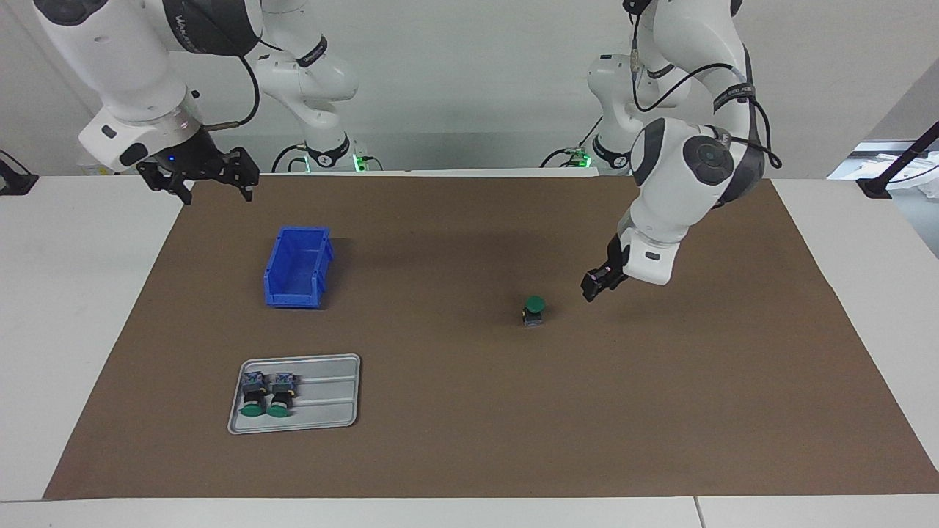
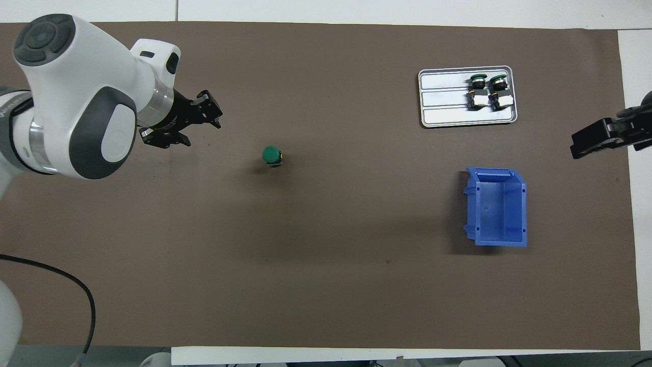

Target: Place and press button with both arms

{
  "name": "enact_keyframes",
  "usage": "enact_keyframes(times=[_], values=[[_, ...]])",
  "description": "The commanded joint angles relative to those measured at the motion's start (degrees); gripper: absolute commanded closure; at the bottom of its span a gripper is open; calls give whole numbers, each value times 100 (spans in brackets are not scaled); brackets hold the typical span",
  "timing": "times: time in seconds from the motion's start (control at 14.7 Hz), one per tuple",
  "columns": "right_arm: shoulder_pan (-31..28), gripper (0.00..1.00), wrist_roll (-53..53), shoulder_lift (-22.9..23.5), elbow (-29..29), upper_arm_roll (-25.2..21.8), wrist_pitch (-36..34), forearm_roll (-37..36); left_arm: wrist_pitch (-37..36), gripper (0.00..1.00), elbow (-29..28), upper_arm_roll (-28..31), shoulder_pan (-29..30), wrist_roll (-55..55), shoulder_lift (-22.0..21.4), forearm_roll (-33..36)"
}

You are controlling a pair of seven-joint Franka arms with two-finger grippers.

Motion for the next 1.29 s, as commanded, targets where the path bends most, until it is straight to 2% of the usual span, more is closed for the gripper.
enact_keyframes(times=[0.0, 0.14, 0.48, 0.68, 0.75, 0.88, 1.02, 1.22], values=[[64, 1, -160, -143, -119, 66, 200, 277, -502, 0, -58, 0, 457, 619, -296, 105], [677, 1, 670, -38, -154, 84, 552, 420, -845, 0, -67, 0, 827, 1260, -454, 174], [2251, 1, 3220, 778, 47, 93, 1624, 788, -1460, 0, -23, -9, 1425, 2228, -849, 920], [3174, 1, 4328, 2041, 1335, 93, 1818, 710, -1970, 0, 99, 9, 1487, 2757, -1052, 1379], [3350, 1, 4523, 2341, 1531, 93, 2089, 710, -2154, 0, 274, 9, 1618, 2766, -1053, 1379], [3684, 1, 4752, 2782, 1542, 84, 2791, 692, -2637, 0, 731, 9, 1637, 2845, -956, 1379], [4071, 1, 5034, 3178, 1551, 84, 3328, 125, -3016, 0, 1118, 9, 1646, 2854, -860, 1344], [4143, 1, 5359, 3556, 1525, 93, 3987, -160, -3184, 0, 1164, 0, 1628, 2898, -877, 1432]])
